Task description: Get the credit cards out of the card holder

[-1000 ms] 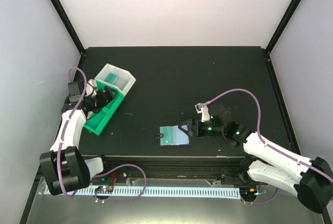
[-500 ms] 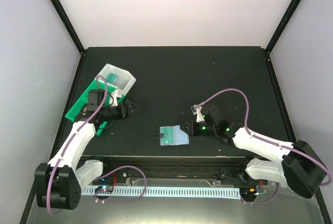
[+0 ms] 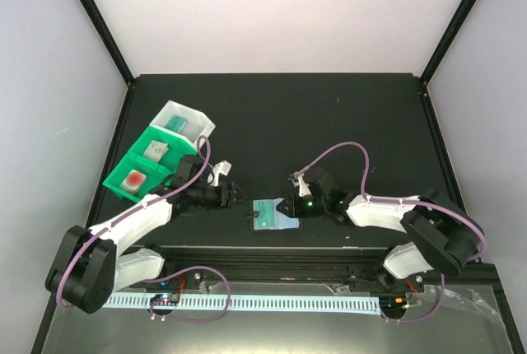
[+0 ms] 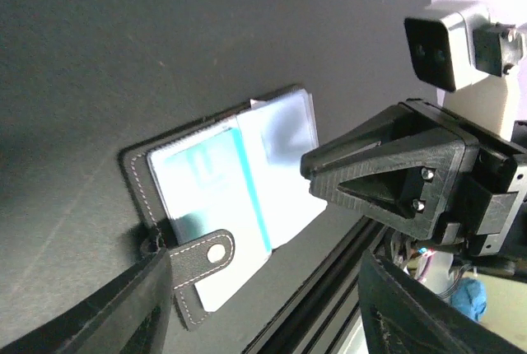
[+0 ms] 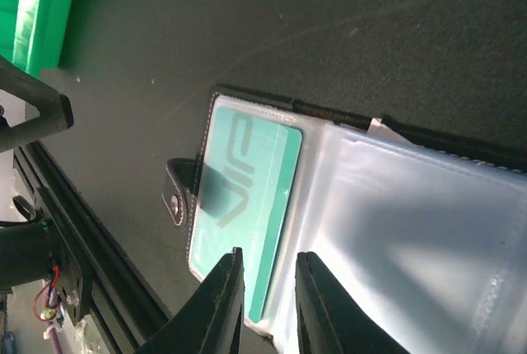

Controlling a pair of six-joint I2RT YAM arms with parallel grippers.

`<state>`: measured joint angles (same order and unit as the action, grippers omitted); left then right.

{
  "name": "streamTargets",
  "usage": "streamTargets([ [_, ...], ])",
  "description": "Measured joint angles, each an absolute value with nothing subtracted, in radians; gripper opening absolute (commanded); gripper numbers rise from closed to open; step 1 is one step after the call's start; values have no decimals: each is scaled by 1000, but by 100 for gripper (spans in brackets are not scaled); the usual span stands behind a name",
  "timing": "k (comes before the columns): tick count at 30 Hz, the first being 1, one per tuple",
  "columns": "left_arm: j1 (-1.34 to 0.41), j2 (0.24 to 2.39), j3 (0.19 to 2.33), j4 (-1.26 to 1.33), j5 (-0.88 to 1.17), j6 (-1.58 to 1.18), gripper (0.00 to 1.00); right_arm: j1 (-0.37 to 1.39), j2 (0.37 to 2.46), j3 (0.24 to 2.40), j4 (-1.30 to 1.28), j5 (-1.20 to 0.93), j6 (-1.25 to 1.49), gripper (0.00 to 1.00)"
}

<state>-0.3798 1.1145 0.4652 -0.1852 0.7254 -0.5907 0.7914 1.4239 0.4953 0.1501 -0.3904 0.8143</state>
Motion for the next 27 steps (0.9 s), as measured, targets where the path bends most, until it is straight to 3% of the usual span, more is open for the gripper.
streamTargets([
  [12,-508,1340,429,62,716,-682,39,808,1528,497,240,-429,828,20],
  [16,-532,1396,427,110,715,-699,28,810,1551,500,258,-436,837,20],
  [27,-539,1417,421,136,672,-709,14,814,1588,505,282,-456,844,18],
])
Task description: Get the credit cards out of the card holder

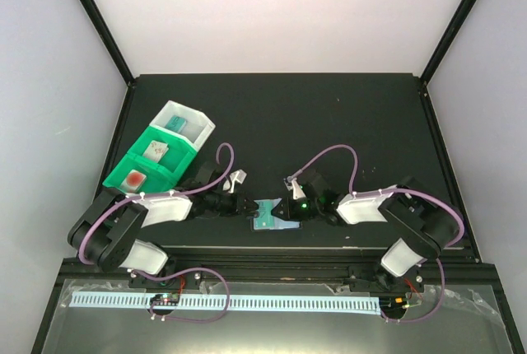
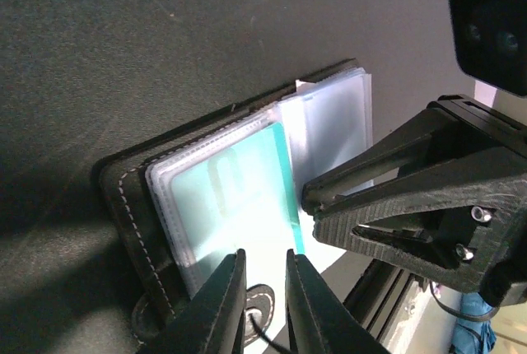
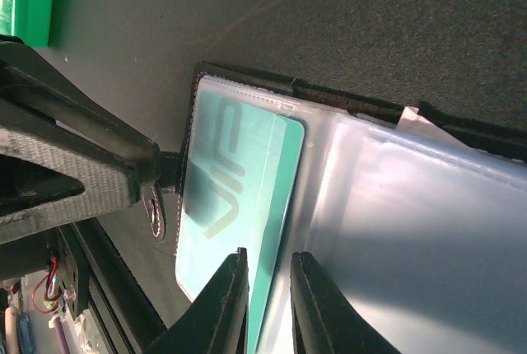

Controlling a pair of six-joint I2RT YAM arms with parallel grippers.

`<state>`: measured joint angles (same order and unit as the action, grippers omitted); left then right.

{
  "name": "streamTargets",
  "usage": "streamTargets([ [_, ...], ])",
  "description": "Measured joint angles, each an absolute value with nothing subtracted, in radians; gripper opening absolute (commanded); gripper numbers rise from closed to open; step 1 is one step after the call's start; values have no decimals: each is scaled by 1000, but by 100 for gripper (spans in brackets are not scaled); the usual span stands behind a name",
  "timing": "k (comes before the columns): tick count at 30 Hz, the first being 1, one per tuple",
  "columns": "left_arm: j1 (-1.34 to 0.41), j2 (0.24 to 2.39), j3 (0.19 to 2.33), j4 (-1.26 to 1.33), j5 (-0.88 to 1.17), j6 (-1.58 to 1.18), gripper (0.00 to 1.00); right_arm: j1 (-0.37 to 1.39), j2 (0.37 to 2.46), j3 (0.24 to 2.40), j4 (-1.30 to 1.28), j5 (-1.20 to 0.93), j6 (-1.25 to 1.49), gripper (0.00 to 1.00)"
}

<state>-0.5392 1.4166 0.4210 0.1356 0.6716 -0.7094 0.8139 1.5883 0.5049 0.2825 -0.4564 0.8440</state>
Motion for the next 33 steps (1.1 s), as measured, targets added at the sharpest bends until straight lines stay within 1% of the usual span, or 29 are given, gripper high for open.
streamTargets([
  [7,-546,1430,412,136,653,-707,2,814,1603,512,289,-459,847,18],
  [28,-551,1468,389,167,626,-699,1,814,1634,524,316,-464,863,18],
  [33,-551,1473,388,175,626,-699,2,814,1636,526,316,-466,863,15],
])
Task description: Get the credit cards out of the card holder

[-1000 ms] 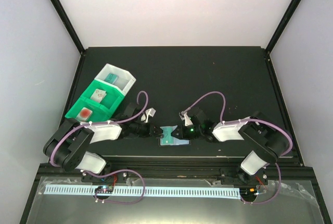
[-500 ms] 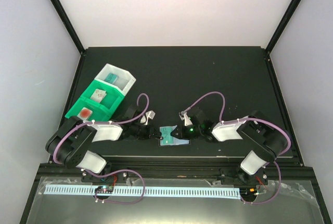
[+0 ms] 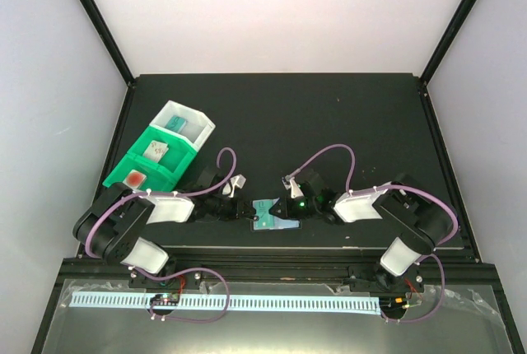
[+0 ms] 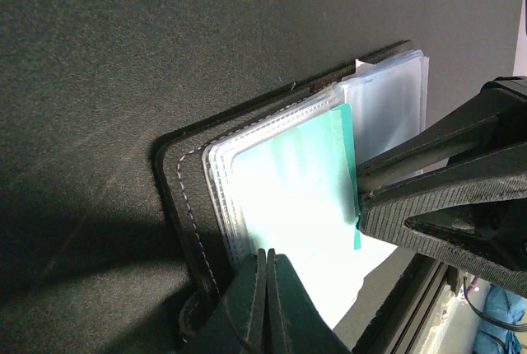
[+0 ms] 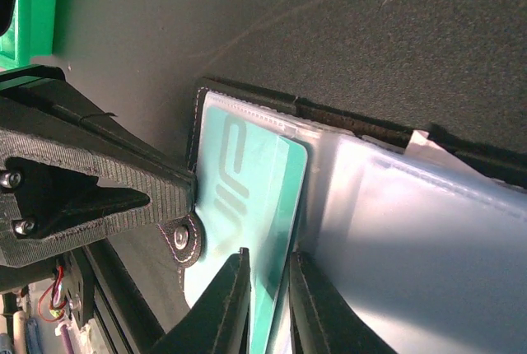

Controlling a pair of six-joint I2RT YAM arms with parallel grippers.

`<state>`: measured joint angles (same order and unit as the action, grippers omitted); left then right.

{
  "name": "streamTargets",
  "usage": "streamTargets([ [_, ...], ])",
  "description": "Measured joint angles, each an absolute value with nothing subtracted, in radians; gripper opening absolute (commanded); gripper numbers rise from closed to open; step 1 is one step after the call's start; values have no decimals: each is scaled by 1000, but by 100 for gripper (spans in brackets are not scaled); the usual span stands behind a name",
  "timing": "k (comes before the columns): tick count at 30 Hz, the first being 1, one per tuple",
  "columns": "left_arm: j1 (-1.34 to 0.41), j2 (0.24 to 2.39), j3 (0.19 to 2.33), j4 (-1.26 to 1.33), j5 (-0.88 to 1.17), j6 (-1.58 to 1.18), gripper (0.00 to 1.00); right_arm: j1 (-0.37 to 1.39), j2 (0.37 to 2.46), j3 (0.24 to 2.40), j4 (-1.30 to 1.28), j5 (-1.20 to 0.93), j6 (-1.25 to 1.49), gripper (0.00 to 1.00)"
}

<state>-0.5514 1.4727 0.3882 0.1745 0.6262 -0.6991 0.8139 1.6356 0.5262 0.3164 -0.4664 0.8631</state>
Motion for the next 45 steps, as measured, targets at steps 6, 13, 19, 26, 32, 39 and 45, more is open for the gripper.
streamTargets([
  [6,-551,1473,383,185,626,-699,2,814,1636,526,310,-456,867,1],
  [13,-551,1472,382,185,624,-696,2,814,1633,520,315,-448,870,1],
  [19,-551,1470,382,184,619,-688,2,814,1608,505,322,-443,870,1],
  [26,-551,1470,382,183,617,-686,2,812,1586,493,310,-427,870,1],
  [32,-552,1470,382,183,617,-684,2,799,1584,477,321,-430,874,12],
  [39,-552,1470,381,184,617,-684,2,796,1606,473,374,-453,892,17],
  [45,-552,1470,381,185,617,-684,2,796,1618,473,389,-456,896,14],
])
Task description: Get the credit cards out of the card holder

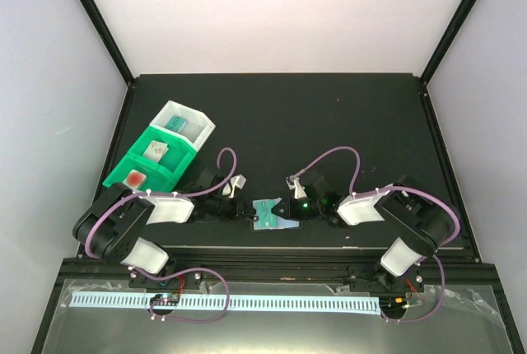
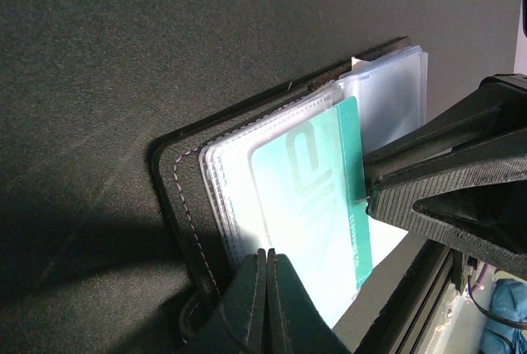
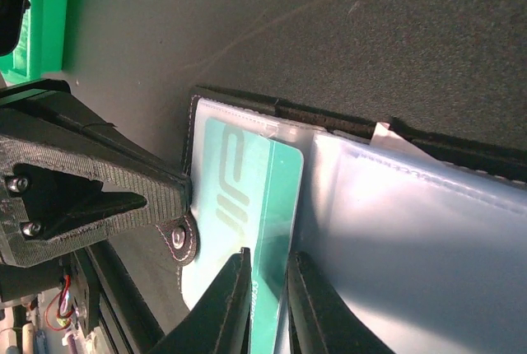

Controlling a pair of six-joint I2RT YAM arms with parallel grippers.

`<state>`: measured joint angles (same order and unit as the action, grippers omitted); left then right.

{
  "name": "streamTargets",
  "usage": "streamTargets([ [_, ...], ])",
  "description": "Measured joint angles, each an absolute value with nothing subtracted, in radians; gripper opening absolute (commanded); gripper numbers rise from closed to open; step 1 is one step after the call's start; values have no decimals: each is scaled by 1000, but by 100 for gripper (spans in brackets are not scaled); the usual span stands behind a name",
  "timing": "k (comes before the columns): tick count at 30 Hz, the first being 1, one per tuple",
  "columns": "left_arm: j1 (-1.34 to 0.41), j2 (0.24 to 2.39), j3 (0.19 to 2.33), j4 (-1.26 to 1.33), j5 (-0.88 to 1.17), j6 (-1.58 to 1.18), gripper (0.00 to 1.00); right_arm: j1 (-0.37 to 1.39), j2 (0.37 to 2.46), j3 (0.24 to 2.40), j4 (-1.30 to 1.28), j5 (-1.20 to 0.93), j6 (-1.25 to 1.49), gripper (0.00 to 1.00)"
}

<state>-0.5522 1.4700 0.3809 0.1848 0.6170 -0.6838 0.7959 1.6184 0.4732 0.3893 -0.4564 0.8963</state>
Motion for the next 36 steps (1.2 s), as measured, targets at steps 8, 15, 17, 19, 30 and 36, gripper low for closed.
streamTargets([
  [8,-552,1470,381,184,617,-683,2,795,1617,475,369,-448,888,1],
  [15,-552,1470,381,184,617,-684,1,795,1567,470,344,-424,866,1],
  [17,-552,1470,381,184,617,-683,2,794,1545,463,336,-417,860,1],
  [19,-552,1470,381,184,617,-684,2,794,1529,456,334,-413,855,1],
  [30,-552,1470,381,184,616,-684,2,780,1584,436,405,-448,871,20],
  [36,-552,1468,381,183,613,-684,2,777,1612,432,459,-473,876,19],
])
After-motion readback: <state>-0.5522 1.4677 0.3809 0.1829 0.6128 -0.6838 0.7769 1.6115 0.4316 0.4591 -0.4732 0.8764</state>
